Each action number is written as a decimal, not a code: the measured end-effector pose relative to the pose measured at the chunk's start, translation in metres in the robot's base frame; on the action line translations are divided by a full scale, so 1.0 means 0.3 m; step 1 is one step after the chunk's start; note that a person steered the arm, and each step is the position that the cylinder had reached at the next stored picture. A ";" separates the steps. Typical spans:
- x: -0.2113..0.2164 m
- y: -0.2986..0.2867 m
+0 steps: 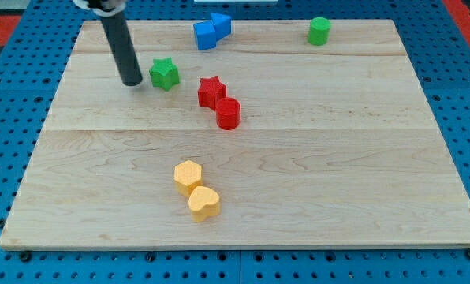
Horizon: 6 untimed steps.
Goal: Move the green star to the left of the green circle
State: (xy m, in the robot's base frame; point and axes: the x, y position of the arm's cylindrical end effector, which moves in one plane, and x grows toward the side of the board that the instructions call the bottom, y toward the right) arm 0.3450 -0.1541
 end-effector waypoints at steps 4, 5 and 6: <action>-0.341 0.781; -0.303 0.605; -0.323 0.503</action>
